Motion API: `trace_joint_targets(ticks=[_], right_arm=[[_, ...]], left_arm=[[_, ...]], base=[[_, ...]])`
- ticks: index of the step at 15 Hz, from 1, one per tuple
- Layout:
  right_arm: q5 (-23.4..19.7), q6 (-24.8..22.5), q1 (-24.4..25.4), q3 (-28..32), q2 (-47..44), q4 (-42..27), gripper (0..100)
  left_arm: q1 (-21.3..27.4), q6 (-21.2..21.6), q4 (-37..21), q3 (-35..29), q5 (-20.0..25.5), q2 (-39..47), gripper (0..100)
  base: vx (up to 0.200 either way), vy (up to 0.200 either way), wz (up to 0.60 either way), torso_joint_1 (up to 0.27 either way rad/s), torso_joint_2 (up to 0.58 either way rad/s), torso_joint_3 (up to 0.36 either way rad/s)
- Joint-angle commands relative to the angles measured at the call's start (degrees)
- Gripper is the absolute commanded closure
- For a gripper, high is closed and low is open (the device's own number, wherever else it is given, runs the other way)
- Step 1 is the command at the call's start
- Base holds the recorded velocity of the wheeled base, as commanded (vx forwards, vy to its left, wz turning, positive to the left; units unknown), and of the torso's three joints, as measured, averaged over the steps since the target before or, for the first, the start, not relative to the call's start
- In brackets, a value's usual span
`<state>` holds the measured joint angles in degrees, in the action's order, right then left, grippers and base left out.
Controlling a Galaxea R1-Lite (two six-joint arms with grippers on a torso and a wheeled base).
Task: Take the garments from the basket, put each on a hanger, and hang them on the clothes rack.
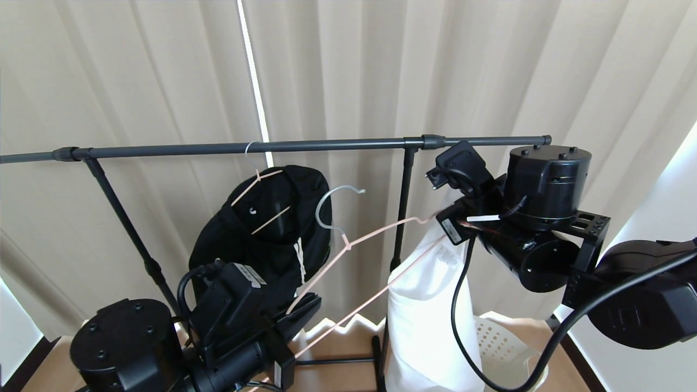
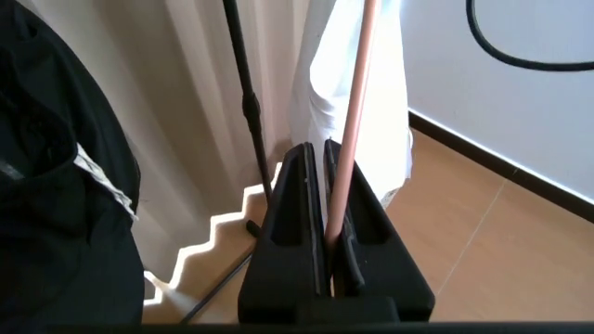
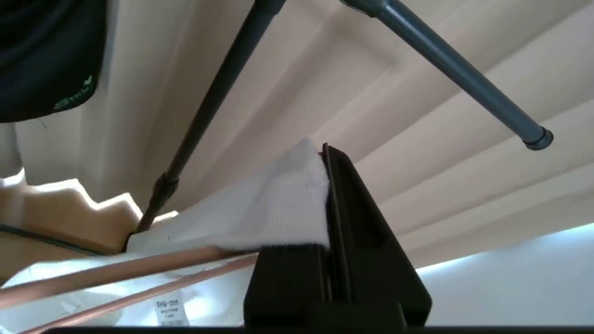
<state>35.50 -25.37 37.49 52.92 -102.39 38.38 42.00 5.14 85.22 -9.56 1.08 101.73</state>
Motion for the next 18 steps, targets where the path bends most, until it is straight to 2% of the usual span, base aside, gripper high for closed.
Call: trace_joint_targets(ticks=[1, 3, 7, 11, 15, 18], right_arm=[[-0.1, 0.1, 1.4, -0.8, 1.3, -0.1, 100], [-0.1, 0.1, 2.9, -1.5, 2.3, -0.1, 100], [0.6, 1.5, 5.1, -1.4, 2.8, 0.0, 100], [0.7, 4.6, 9.6, -1.2, 3.1, -0.1, 100], [0.7, 10.0, 14.8, 0.1, 3.1, -0.1, 100], [0.7, 14.1, 16.9, 1.7, 3.2, -0.1, 100]], left_arm=[[0.3, -0.1, 2.8, 0.1, -0.8, 3.7, 100], [0.3, 0.0, 4.7, 0.0, -1.8, 4.1, 100], [0.1, 0.2, 4.8, -0.3, -1.9, 3.6, 100], [-0.1, 0.3, 4.8, -0.5, -2.0, 3.6, 100], [-0.1, 0.7, 4.8, -0.4, -2.0, 3.5, 100], [-0.1, 0.9, 4.8, -0.2, -2.9, 3.6, 100]], base=[[0.000, 0.000, 0.00, 0.000, 0.00, 0.000], [0.000, 0.000, 0.00, 0.000, 0.00, 0.000], [0.000, 0.000, 0.00, 0.000, 0.00, 0.000], [0.000, 0.000, 0.00, 0.000, 0.00, 0.000], [0.000, 0.000, 0.00, 0.000, 0.00, 0.000], [0.000, 0.000, 0.00, 0.000, 0.00, 0.000]])
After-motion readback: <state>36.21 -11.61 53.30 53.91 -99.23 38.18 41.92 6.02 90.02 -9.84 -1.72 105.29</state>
